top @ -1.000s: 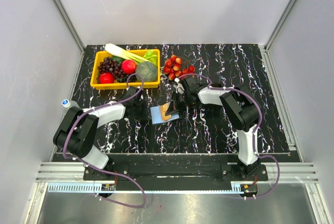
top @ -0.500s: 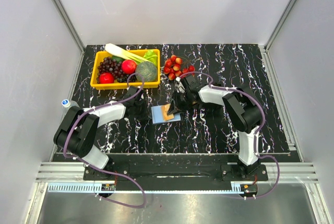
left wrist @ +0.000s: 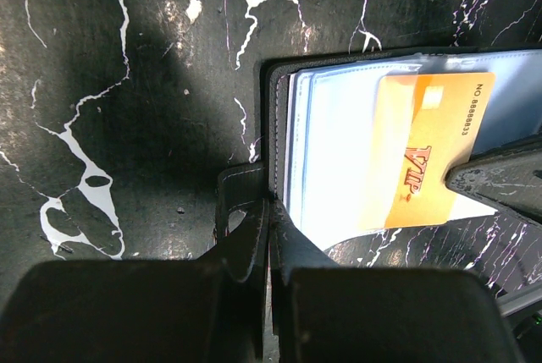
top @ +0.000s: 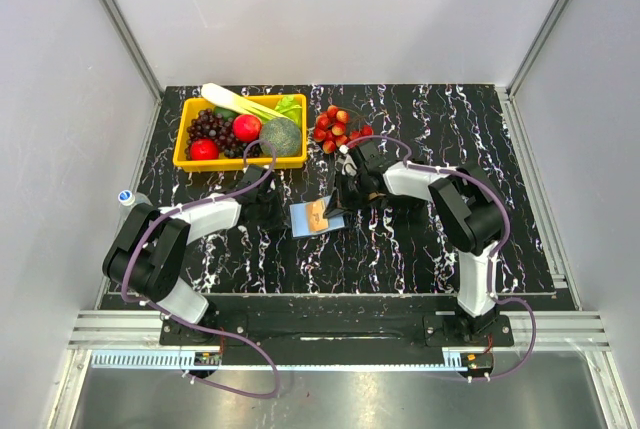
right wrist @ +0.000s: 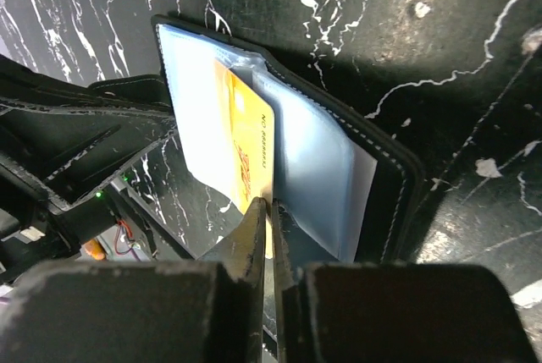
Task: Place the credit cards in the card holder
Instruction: Insert the credit card into the card holder.
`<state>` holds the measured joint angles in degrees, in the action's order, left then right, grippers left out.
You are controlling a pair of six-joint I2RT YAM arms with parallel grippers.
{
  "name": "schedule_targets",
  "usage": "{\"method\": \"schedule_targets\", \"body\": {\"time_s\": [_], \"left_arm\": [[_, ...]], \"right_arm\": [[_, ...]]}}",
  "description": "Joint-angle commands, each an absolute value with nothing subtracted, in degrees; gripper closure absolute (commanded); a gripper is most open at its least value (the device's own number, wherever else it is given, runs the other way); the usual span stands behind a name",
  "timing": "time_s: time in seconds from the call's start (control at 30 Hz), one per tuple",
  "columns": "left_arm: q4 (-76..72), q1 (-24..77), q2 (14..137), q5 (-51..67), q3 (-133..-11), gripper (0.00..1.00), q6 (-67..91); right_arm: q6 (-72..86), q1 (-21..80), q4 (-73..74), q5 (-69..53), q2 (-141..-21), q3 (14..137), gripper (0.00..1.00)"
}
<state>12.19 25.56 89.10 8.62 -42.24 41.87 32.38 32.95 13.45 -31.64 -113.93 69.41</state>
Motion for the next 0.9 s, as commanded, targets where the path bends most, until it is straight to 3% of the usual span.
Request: {"method": "schedule_targets", "body": {"time_s": [0.0,0.87], "left_arm": [[10.55,25.75,90.26,8.35,-41.31,1.00,41.22],[9.14,25.75,90.97,9.58,-40.87,1.00,41.75]], "right_arm": [[33.05,33.48,11.25,-35.24,-115.22,70.05,0.93],[34.10,38.85,13.01,-36.92,-119.88,76.03,0.85]]}}
